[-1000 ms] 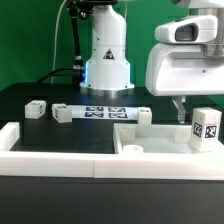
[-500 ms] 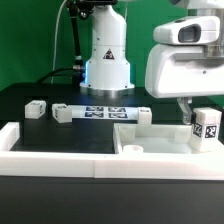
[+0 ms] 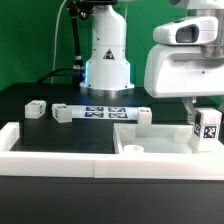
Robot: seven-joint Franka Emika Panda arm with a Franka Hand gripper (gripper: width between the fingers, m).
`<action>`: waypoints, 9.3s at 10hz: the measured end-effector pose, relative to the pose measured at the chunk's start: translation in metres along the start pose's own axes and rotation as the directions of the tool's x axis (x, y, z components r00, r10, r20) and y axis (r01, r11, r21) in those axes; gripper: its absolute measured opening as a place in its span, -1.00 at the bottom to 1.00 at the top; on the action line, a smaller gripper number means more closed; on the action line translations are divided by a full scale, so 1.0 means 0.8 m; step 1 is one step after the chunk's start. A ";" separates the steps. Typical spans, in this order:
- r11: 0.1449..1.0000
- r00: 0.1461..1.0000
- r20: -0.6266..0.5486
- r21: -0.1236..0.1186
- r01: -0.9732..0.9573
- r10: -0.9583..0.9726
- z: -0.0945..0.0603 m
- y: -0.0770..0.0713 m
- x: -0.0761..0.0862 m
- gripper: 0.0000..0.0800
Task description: Assemble one leg
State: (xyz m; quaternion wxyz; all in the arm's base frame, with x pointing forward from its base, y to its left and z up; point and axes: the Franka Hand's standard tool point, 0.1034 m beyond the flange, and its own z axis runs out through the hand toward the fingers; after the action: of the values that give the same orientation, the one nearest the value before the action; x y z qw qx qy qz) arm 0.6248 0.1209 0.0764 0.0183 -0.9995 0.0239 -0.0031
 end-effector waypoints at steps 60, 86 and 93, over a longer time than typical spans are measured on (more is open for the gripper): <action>0.260 0.263 0.037 0.067 -0.963 0.964 0.008 0.007 0.001 0.45; 0.678 0.677 -0.042 0.076 -0.731 0.735 0.008 0.011 0.002 -0.27; 0.020 0.025 0.059 0.095 -0.995 0.998 0.010 0.008 -0.002 -0.27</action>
Offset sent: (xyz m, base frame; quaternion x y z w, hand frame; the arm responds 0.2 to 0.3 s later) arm -0.0023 0.0037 -0.0035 -0.0204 0.0173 0.2097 0.9774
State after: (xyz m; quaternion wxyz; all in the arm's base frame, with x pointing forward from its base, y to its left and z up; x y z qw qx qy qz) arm 0.6231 0.1151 0.0684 0.0695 -0.6959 0.7148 -0.0029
